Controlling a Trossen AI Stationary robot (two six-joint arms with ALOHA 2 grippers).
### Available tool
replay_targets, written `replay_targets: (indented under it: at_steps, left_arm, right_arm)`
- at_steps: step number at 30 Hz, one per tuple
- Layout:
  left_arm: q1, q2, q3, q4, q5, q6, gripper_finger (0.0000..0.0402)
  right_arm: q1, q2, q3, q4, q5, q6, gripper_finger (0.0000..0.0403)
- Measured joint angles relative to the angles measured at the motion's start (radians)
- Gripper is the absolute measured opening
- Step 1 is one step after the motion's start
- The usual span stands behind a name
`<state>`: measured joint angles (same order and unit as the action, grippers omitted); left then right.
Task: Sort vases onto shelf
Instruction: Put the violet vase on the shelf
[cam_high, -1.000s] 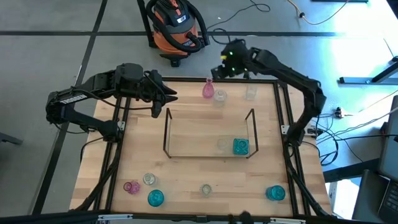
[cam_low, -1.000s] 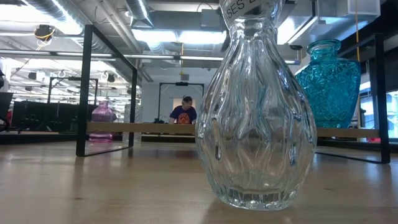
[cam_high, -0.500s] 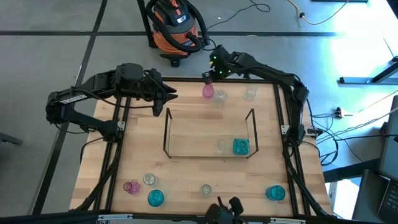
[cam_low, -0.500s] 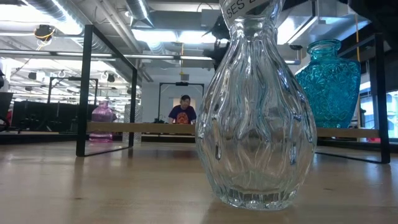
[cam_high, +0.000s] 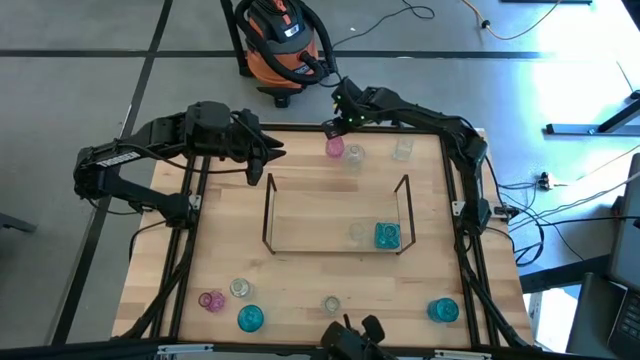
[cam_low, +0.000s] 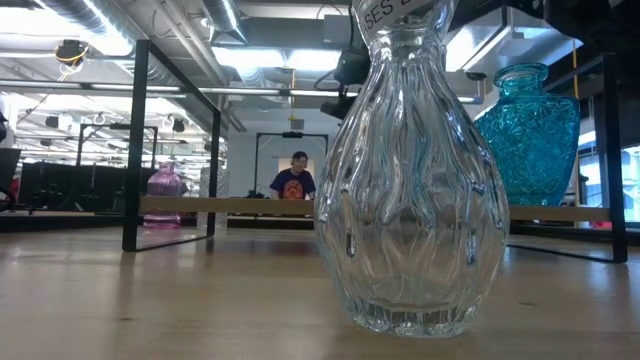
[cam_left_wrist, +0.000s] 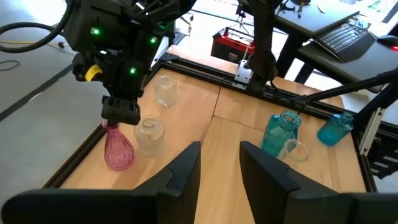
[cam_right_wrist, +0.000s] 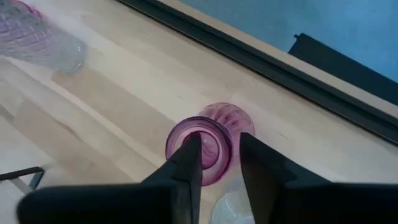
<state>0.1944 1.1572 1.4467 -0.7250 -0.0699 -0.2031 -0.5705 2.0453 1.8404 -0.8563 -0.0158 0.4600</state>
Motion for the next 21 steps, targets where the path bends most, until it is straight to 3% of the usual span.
replay_targets:
  at_steps: [5,11,21]
  left_arm:
    - [0.0,0.0,0.0,0.0,-0.006,0.001,0.0105]
    - [0.0,0.0,0.0,0.0,-0.061,0.009,0.0105]
    - [0.0,0.009,0.0,0.0,-0.071,0.031,0.0105]
  right_arm:
    - [0.0,-0.003,0.0,-0.004,-0.041,-0.048,0.0012]
    - [0.002,-0.006,0.012,-0.034,-0.153,-0.048,0.0004]
    - [0.025,-0.044,0.123,-0.109,-0.19,-0.048,0.0001]
